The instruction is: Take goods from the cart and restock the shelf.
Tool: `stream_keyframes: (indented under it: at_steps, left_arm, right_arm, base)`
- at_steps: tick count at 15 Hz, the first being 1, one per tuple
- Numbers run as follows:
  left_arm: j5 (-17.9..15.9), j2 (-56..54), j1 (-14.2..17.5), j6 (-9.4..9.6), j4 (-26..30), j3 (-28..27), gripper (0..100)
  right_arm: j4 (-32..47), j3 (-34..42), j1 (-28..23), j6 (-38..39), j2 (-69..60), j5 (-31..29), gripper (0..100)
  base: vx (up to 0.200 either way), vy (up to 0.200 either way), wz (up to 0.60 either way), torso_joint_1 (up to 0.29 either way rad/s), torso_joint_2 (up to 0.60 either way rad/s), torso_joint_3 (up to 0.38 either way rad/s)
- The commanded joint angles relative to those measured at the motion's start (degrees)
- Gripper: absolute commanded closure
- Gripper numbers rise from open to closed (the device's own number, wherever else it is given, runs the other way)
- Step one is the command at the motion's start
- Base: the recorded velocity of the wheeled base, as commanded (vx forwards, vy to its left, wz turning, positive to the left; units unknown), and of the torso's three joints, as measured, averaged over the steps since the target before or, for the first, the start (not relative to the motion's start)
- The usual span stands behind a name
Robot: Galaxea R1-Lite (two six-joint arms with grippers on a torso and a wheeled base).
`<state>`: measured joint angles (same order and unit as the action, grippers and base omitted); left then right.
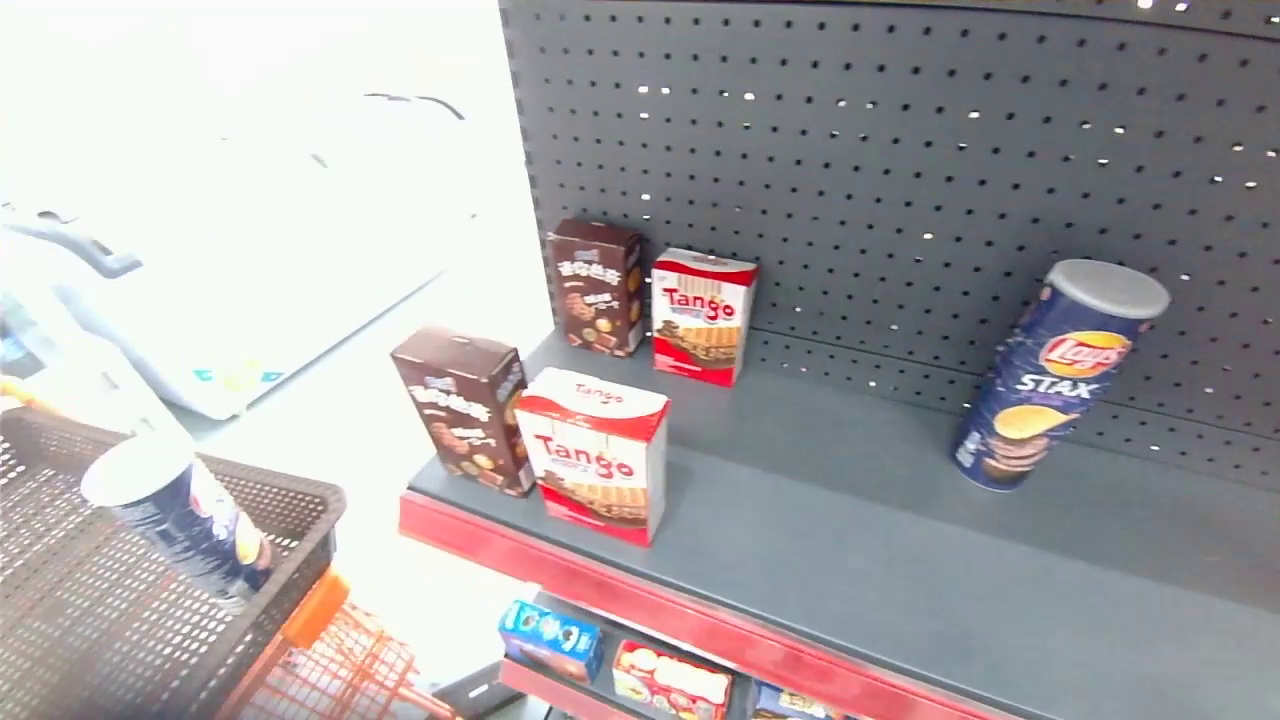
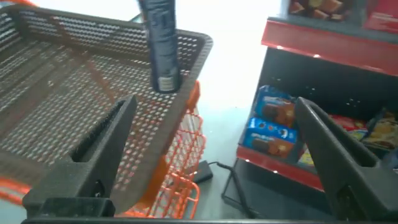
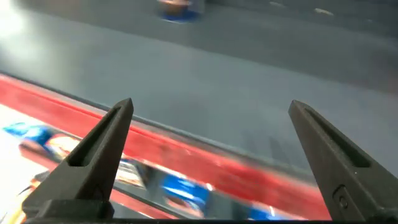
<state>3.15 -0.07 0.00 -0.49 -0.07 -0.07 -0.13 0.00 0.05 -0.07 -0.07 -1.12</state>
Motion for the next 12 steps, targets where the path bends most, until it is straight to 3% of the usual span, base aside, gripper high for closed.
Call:
stream_keyframes:
  at_steps: [1,12]
  left_arm:
    - [0.02,0.07,0.00,-0.04,-0.01,0.07,0]
    - [-0.86,0.07,0.00,-0.04,-0.01,-0.01,0]
  right_arm:
    - [-0.04,0.00,0.04,0.07,0.07,-0.02,0]
    - [-0.04,0.00,0.04,0.07,0.07,-0.02,0]
  base:
    - [0.000,0.000,0.60,-0.002,0.00,0.002]
    - [0.000,0.000,0.00,0.000,0.00,0.000]
